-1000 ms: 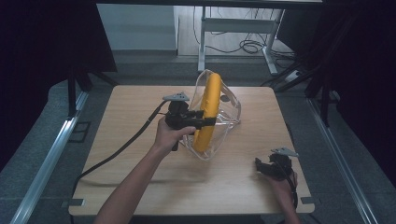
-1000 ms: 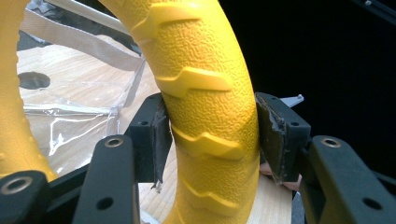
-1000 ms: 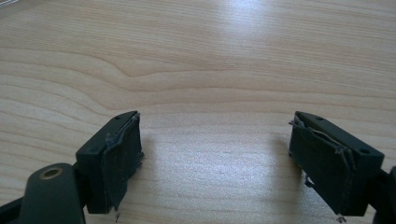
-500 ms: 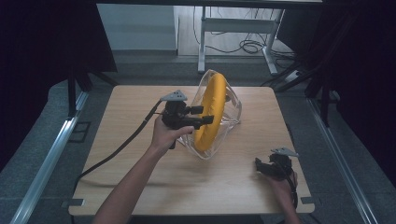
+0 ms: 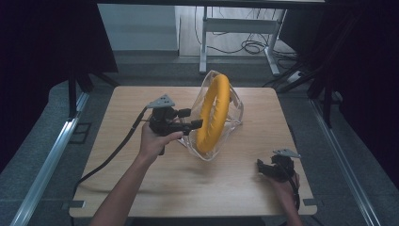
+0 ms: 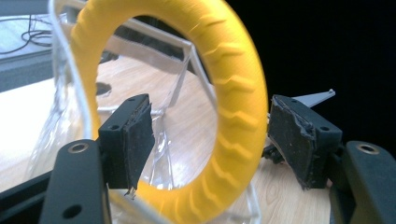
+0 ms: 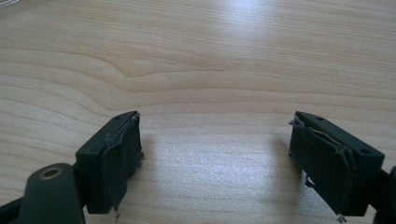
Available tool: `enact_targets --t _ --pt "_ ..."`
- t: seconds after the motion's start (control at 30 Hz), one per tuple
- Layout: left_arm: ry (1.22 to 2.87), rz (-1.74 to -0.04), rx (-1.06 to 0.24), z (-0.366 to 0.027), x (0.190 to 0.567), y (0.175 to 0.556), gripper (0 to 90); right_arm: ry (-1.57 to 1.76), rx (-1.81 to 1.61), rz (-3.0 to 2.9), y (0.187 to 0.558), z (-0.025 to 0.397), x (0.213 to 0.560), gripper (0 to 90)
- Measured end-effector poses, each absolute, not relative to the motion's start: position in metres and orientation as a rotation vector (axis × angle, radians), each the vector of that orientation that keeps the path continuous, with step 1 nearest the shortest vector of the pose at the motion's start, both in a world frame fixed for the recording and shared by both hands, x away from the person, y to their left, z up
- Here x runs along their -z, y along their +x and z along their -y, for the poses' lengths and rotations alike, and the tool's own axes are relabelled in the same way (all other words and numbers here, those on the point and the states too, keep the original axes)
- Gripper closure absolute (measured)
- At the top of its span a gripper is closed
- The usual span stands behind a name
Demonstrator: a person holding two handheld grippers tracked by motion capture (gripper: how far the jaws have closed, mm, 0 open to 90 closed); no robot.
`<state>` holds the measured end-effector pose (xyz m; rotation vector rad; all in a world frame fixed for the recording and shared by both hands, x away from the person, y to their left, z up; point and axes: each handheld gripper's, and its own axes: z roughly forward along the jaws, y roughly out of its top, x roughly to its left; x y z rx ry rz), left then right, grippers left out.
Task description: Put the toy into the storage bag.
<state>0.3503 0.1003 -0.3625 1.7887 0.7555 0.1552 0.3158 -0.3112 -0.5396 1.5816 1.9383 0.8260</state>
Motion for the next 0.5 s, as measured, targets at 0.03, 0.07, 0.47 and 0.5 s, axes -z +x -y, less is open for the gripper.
enact_targets --t 0.03,0.07,0.47,0.5 --pt "1.782 -0.765 -0.158 -0.106 0.366 0.349 31.1 1.584 -0.826 -1.938 0.316 0.311 0.54 16.9" --pt "1.779 -0.772 -0.156 -0.109 0.368 0.348 31.1 1.582 -0.826 -1.939 0.316 0.311 0.54 16.9" --pt "1.744 -0.852 -0.159 -0.151 0.397 0.335 31.5 1.582 -0.826 -1.938 0.316 0.311 0.54 16.9" --pt "1.74 -0.86 -0.156 -0.153 0.4 0.334 31.5 1.582 -0.826 -1.937 0.316 0.311 0.54 16.9"
